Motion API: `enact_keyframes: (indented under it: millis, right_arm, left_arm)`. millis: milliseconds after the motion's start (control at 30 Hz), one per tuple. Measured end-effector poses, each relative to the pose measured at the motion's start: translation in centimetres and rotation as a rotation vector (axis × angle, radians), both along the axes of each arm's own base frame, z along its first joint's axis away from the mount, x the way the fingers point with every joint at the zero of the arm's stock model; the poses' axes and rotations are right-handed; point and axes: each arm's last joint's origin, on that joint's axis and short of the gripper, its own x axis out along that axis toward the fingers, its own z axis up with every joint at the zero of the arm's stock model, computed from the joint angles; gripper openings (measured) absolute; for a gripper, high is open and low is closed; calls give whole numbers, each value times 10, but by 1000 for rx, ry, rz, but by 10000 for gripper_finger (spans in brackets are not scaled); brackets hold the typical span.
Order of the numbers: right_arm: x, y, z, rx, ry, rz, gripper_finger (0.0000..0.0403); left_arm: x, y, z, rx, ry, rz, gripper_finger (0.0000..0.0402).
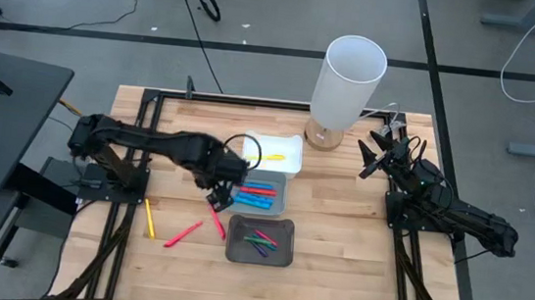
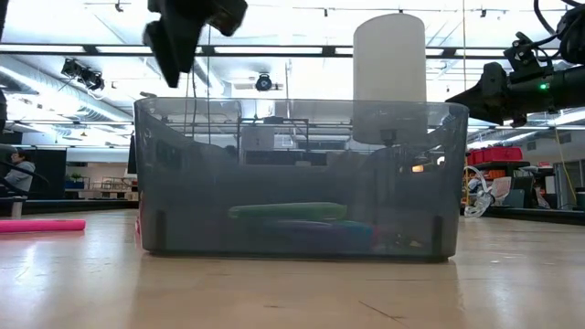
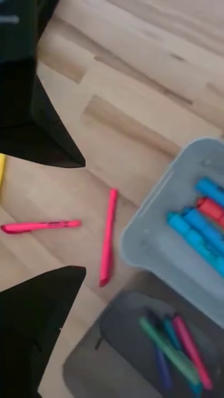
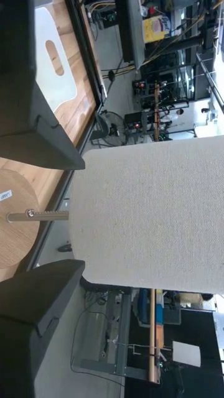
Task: Pick & Place Markers
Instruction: Put the left pink marker pen into the white bin
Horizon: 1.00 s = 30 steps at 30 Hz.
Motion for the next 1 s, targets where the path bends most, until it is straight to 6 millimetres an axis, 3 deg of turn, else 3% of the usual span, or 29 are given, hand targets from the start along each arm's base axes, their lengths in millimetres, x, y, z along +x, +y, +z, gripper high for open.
enact_keyframes:
  millis: [400,733,1000]
  right_arm:
    - [0,0,0,0,0,0,251]
    - [0,0,0,0,0,0,251]
    - [0,0,0,0,0,0,251]
  left_arm:
    - [-33,-40,-23,7,10,61,275]
    - [-61,-65,-29,-11,10,112,275]
    - [-69,-82,-30,-27,19,40,275]
